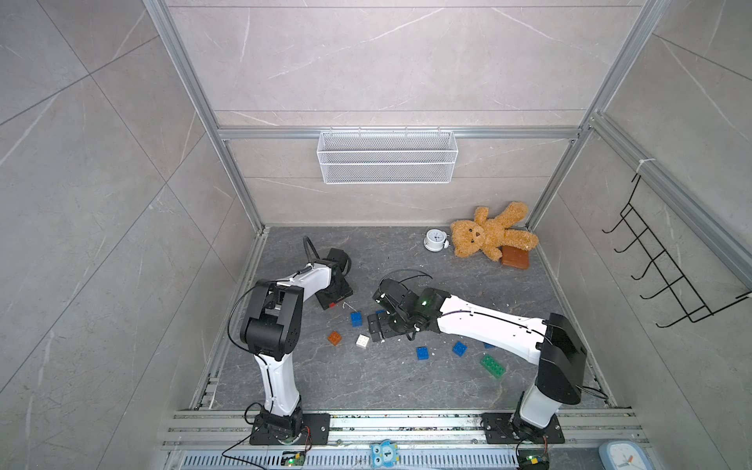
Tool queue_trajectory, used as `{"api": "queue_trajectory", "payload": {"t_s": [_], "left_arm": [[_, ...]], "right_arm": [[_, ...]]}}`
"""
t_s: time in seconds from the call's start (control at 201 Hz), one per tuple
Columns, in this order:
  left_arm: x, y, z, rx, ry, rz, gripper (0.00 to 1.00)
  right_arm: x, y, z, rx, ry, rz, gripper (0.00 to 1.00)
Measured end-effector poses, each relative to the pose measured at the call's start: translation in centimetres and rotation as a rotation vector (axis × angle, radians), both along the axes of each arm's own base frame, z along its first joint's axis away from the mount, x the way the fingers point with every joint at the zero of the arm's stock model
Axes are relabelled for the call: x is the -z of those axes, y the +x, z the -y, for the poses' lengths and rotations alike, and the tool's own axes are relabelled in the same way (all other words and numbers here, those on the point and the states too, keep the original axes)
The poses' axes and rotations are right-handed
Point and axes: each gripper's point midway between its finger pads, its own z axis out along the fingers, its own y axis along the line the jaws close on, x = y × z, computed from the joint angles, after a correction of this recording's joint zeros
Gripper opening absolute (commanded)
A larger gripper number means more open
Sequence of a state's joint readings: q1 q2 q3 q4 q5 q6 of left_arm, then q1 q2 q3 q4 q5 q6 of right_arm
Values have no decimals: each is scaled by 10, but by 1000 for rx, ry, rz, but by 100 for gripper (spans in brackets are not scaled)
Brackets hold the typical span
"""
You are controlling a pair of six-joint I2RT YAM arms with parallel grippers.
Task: Assemble the letter h with lego
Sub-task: Pick up the lego brick from the center of the board, then assemble the lego brick with the lego brick.
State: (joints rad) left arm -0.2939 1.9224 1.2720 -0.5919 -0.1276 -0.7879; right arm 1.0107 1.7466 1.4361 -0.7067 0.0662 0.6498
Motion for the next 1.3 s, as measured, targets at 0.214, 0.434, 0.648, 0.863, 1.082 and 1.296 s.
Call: {"api": "queue_trajectory", "payload": {"t_s": [0.214,0.434,0.648,0.863,1.082,1.296], "left_arm": [[-11,-11,-2,53,6,-2,0],[-43,-34,-4,104,9,27,0],[-72,-59,5,168,7,48,0],[-96,-86,24,254,9,59,0],[-104,-113,41,313,8,34,0],[-104,-126,61,349,3,15,0]], "right_arm": [[-6,1,2,-4,-8,15,100],[-33,-1,14,8,36,42,100],[-41,-8,31,23,51,47,100],[-28,-20,47,37,28,13,100],[-27,-28,61,54,30,4,100],[-29,-30,69,67,42,8,100]]}}
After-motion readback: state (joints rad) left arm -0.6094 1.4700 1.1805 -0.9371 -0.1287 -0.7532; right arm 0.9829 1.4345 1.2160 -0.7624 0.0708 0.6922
